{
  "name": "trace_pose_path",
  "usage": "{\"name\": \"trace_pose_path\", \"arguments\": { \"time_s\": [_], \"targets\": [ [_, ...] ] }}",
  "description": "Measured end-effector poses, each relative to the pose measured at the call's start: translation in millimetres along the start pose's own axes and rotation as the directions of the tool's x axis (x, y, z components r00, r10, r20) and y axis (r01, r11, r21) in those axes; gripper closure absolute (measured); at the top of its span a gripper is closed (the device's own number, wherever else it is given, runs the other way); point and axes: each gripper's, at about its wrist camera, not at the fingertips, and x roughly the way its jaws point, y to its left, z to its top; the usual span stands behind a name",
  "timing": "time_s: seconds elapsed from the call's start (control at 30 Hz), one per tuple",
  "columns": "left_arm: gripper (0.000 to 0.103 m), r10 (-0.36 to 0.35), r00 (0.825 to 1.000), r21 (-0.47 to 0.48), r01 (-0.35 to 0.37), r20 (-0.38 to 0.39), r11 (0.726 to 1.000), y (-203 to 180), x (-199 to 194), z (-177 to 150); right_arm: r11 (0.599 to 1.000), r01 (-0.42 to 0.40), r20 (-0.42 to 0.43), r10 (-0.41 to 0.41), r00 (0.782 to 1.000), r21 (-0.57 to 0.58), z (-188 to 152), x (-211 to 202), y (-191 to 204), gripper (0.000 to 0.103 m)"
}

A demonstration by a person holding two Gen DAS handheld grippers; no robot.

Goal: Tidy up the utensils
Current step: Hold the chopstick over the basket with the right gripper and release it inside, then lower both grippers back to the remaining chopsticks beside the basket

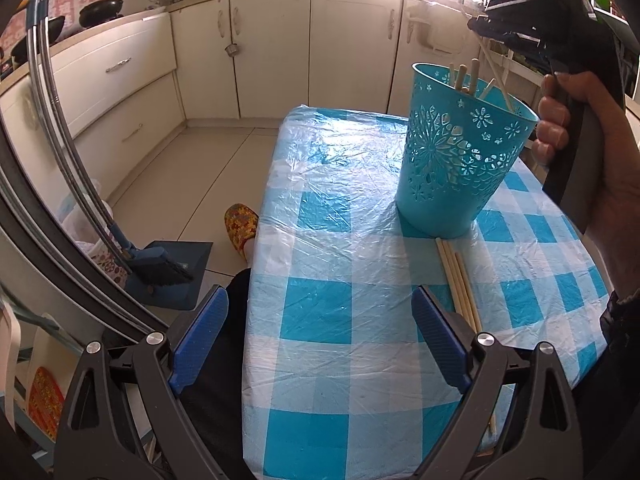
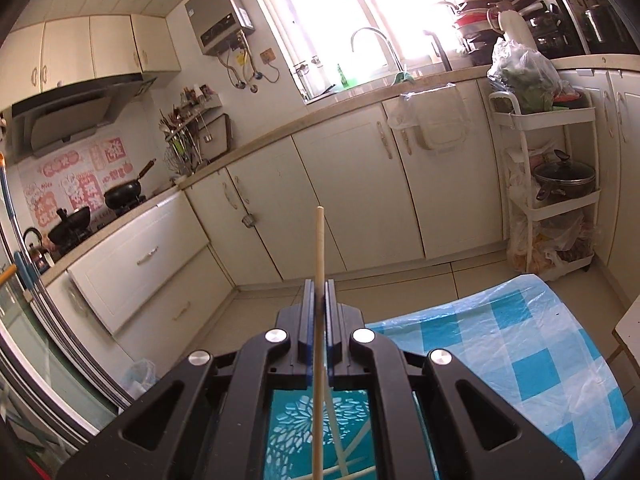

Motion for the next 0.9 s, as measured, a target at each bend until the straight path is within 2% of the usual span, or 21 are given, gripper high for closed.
{"name": "trace_pose_path", "arguments": {
  "time_s": [0.3,0.5,0.7,0.8,0.9],
  "targets": [
    [0.014,0.000,1.000,-0.001,0.000,0.013,1.000,0.2,-8.0,0.2,0.999,0.008,-0.064,-0.010,0.998,-0.034,-16.9,-2.1,-4.2,0.097],
    [0.014,0.005,0.999,0.000,-0.005,0.039,1.000,-0.2,-21.4,0.8,0.993,-0.021,-0.068,0.013,0.998,-0.115,-27.5,-37.8,6.6,0.096],
    [0.014,0.011,0.997,0.009,-0.012,0.075,1.000,-1.2,-40.7,0.2,0.997,-0.025,-0.051,0.021,0.998,-0.075,-40.3,-93.6,-5.4,0.094],
    [0.013,0.012,0.996,0.016,-0.014,0.091,1.000,-2.4,-48.9,-1.2,0.998,-0.012,-0.079,0.007,0.997,-0.063,-58.0,-112.6,-13.4,0.093],
    [0.013,0.013,0.995,0.026,-0.016,0.101,1.000,-5.0,-54.9,-3.4,0.999,0.011,-0.153,-0.019,0.988,-0.053,-87.6,-122.9,-23.0,0.093]
  ]
}}
